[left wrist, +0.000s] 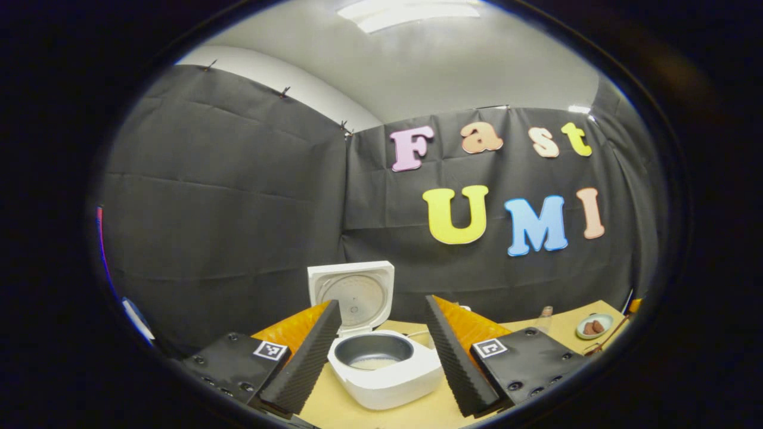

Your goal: Close the left gripper, press the button to open the rice cooker; take a wooden spoon from the chopstick holder with the right hand, scoop a spoonful of rice and pour it into the rice cooker, then put the wooden spoon back into the chopstick holder.

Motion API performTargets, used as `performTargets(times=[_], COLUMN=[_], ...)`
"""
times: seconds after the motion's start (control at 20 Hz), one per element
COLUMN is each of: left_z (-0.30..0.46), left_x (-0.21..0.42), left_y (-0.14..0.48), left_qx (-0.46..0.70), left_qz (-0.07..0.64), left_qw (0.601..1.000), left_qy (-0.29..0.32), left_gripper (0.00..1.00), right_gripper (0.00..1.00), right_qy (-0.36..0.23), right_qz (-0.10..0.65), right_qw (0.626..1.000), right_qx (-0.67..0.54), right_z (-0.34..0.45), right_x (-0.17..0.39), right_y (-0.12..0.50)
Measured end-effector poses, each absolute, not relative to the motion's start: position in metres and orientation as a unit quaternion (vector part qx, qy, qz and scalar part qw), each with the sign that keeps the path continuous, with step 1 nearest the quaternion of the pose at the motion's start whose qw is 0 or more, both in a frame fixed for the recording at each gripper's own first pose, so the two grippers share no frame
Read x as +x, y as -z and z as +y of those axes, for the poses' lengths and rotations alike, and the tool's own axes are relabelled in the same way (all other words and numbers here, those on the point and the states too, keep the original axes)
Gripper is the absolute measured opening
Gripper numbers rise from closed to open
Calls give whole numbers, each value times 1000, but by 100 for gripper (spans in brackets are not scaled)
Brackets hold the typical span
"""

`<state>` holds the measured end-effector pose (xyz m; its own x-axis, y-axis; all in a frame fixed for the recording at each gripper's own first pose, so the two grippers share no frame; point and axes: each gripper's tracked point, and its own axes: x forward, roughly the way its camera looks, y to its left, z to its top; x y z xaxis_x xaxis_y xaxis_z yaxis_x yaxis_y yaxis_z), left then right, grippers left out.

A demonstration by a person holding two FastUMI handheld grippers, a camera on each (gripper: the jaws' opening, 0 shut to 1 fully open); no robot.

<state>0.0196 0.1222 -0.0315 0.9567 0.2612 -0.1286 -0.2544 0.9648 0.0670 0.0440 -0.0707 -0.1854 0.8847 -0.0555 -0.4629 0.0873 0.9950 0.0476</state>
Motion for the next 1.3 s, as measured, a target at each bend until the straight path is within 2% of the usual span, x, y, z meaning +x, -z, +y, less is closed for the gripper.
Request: performTargets(times=[0.25, 0.35, 0.5, 0.65, 0.7, 1.1, 1.3], left_z=[160, 174, 190, 204, 211, 255, 276], left_x=[73, 94, 126, 157, 168, 246, 284], left_y=[23, 19, 12, 15, 15, 35, 55], left_qx=[16, 25, 36, 29, 30, 30, 33], left_qz=[61, 55, 45, 49, 49, 51, 70], left_qw=[987, 986, 986, 986, 986, 985, 984], left_qy=[-150, -156, -154, -155, -157, -164, -161], left_gripper=[97, 99, 96, 99, 96, 99, 97], right_gripper=[98, 98, 98, 98, 98, 98, 98], right_qy=[54, 54, 55, 57, 61, 67, 64], right_qz=[208, 197, 184, 183, 183, 180, 180], right_qw=[976, 979, 981, 981, 981, 981, 981], right_qx=[27, 20, 8, 0, -2, -5, -4], right_z=[-75, -72, -66, -59, -56, -16, 6], right_x=[31, 21, 14, 5, 4, -12, -15], right_y=[147, 138, 126, 124, 124, 123, 129])
